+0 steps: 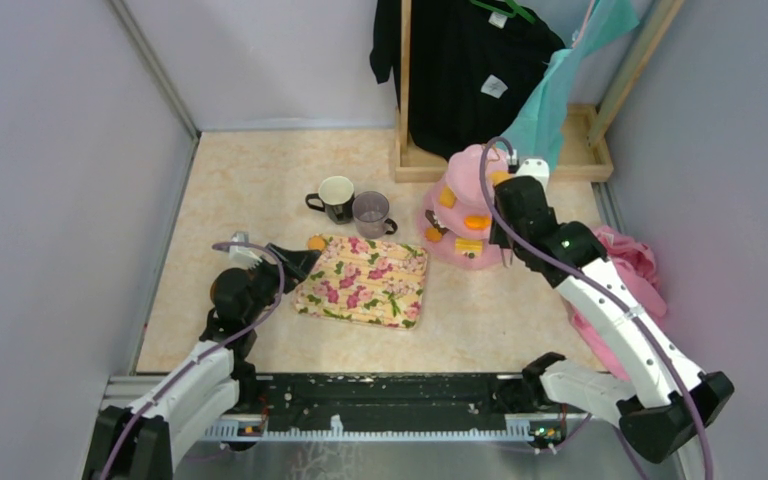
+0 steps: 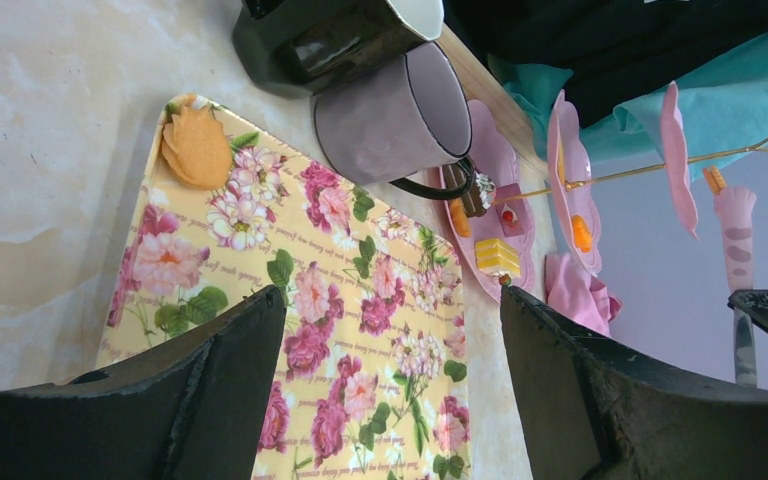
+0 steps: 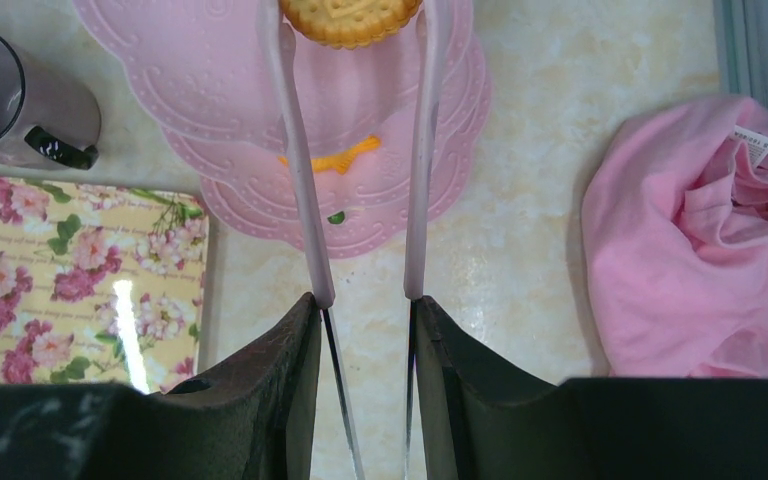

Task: Serve the afternoon tea
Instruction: Place the desert on the desert table.

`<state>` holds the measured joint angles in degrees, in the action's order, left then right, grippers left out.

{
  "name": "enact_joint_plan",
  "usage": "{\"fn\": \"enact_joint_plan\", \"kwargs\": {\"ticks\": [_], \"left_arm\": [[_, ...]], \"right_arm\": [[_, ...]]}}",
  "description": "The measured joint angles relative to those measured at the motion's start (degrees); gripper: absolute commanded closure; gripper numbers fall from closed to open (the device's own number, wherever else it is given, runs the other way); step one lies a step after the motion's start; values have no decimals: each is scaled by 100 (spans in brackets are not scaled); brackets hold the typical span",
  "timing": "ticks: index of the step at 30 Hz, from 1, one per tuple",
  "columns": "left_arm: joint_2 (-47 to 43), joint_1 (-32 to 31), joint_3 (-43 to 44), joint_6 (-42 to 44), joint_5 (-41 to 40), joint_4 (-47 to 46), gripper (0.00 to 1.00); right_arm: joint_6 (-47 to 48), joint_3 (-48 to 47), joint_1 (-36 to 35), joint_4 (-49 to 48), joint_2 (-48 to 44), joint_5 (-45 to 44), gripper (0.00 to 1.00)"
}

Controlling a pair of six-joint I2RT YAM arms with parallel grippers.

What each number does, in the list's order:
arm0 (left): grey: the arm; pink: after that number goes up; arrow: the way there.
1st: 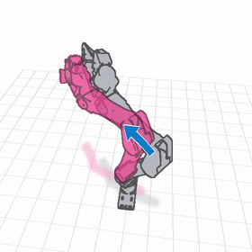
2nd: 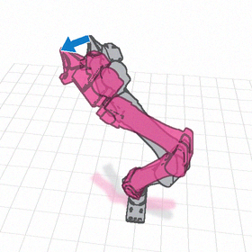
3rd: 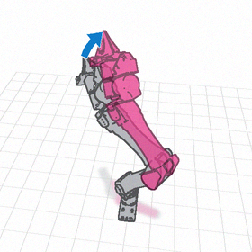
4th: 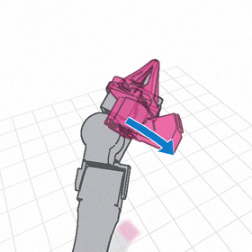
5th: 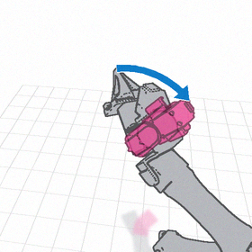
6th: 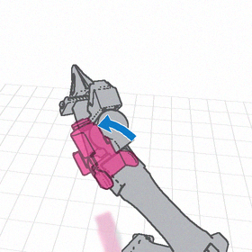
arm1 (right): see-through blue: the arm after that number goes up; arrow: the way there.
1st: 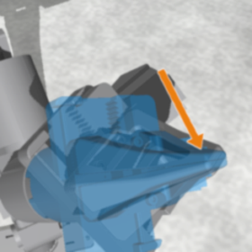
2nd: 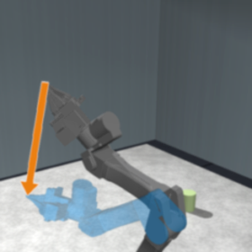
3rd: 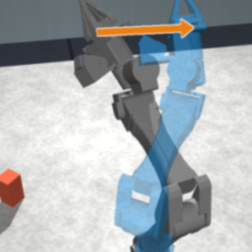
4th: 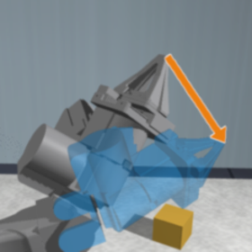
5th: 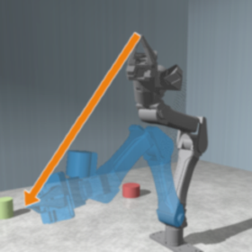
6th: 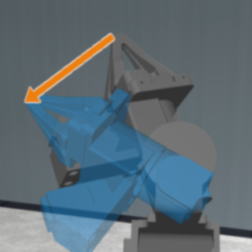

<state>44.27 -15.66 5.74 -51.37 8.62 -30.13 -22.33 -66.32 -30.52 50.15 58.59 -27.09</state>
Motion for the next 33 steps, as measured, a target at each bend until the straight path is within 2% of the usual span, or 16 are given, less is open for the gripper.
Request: {"fn": "enact_joint_plan", "kwargs": {"ticks": [11, 18, 20, 27, 33], "left_arm": [[70, 0, 0, 0, 0, -85, 15], [166, 0, 2, 0, 7, -120, 16], [166, 0, 0, 0, 7, -122, 16], [166, 0, 2, 0, 9, -122, 16], [166, 0, 2, 0, 24, -122, 16]], "right_arm": [[251, -9, 804, -437, 560, 643, 100], [284, -190, 907, -581, 828, 833, 100], [284, -249, 907, -592, 863, 855, 98], [286, -293, 911, -597, 868, 883, 78], [284, -313, 929, -595, 874, 881, 73]]}}
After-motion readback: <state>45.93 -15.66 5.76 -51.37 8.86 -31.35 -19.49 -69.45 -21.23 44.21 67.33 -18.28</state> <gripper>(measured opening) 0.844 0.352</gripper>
